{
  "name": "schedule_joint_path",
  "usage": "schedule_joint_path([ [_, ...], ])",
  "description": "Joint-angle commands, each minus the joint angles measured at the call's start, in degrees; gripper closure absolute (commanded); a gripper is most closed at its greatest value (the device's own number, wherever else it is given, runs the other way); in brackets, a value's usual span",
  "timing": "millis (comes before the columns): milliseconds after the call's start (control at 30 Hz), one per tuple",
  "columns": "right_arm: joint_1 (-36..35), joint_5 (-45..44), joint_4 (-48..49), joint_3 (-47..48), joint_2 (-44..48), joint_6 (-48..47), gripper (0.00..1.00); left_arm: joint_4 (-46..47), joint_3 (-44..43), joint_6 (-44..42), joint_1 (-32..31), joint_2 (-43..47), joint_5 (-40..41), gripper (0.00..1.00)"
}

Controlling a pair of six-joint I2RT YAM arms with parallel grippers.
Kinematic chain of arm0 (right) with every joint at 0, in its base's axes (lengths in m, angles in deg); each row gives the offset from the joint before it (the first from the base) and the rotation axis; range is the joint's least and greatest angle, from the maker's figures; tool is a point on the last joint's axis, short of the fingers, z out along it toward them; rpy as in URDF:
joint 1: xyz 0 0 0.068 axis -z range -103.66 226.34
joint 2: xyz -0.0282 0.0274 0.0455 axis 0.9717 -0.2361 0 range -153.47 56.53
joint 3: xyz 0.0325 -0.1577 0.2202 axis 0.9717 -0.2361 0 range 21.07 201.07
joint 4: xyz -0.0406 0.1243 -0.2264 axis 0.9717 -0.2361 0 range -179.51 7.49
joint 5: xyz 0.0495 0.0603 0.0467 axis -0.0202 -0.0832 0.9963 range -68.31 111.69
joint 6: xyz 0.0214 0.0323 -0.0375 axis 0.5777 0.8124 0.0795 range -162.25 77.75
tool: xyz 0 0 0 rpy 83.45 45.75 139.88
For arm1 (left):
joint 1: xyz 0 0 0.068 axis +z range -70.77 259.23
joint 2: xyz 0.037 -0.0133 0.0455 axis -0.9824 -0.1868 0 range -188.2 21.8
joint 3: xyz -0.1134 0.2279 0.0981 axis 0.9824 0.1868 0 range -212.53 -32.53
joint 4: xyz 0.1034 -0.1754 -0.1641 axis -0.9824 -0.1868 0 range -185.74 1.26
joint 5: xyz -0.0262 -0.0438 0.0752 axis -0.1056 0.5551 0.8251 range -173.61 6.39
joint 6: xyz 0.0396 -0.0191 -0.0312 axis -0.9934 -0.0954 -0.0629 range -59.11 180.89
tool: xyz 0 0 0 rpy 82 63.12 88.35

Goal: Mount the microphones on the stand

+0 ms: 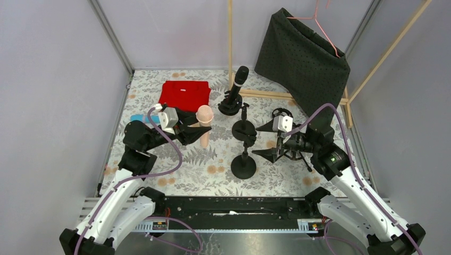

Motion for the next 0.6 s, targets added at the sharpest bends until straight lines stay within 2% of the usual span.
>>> schedule_joint_path([
  [0,0.2,1.4,9.4,-0.4,0.2,2.6,0.15,1.8,-1.6,-1.0,-0.1,0.8,0.9,1.00],
  [267,0.2,4.5,13.4,-1.9,-2.2,7.2,0.06,1.1,-2.4,-0.2,-0.7,0.7,0.0,1.00],
  [567,0.2,1.7,15.8,-4.8,-2.5,8.2,0.08,0.7,-4.4,-2.9,-4.3,-1.4,0.4,1.00],
])
